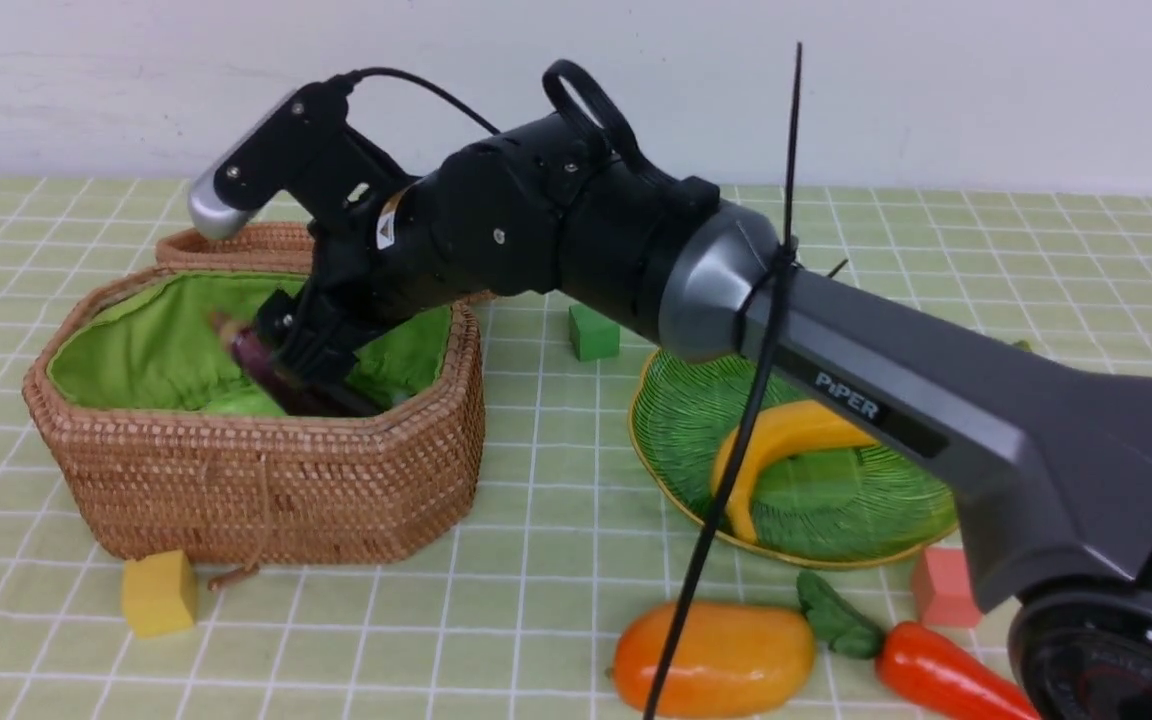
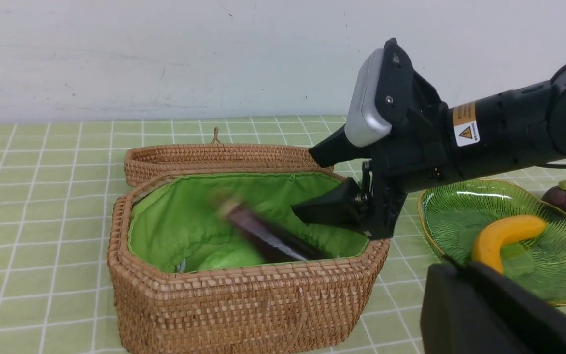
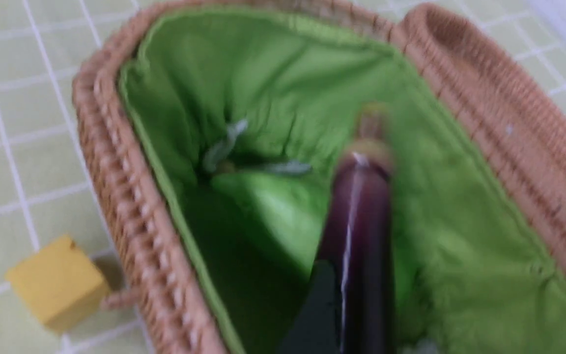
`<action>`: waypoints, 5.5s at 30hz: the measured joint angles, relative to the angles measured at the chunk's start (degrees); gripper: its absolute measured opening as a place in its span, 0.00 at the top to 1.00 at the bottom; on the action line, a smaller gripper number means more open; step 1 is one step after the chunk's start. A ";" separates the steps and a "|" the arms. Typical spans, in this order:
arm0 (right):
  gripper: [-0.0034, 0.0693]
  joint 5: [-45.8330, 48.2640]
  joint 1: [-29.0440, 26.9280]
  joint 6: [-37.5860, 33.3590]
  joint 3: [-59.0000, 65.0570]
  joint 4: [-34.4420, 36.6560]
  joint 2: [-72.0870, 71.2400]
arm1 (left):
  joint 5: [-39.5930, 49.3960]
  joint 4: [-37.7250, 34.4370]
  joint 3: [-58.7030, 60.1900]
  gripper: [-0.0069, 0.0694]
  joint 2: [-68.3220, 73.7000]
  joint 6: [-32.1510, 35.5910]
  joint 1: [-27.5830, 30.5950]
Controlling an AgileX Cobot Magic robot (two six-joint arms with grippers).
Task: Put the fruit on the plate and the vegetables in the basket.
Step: Grab an eggplant with your right arm and place it in the basket on the left, then use the right arm to grab a carrot and put it into the left basket
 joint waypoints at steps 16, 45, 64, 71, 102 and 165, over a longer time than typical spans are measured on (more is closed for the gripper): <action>0.85 36.14 -0.61 12.26 0.47 -3.25 -20.48 | -2.30 -11.92 0.00 0.90 0.00 9.70 0.18; 0.37 28.06 -36.89 -6.41 69.41 7.85 -54.99 | -4.28 -49.71 0.00 0.90 2.83 44.43 0.18; 0.17 10.46 -33.45 -16.42 76.18 5.19 -38.56 | -4.23 -50.42 0.00 0.90 2.83 44.80 0.18; 0.22 9.28 -33.45 -16.56 76.18 4.32 -35.00 | -3.87 -50.42 0.00 0.89 2.83 44.80 0.18; 0.53 24.27 -33.45 -13.32 76.08 4.54 -43.76 | -4.82 -50.37 0.00 0.87 2.83 44.80 0.18; 0.53 5.48 -1.33 -7.58 -11.83 7.56 5.83 | 0.14 4.66 0.00 0.86 2.83 1.30 0.18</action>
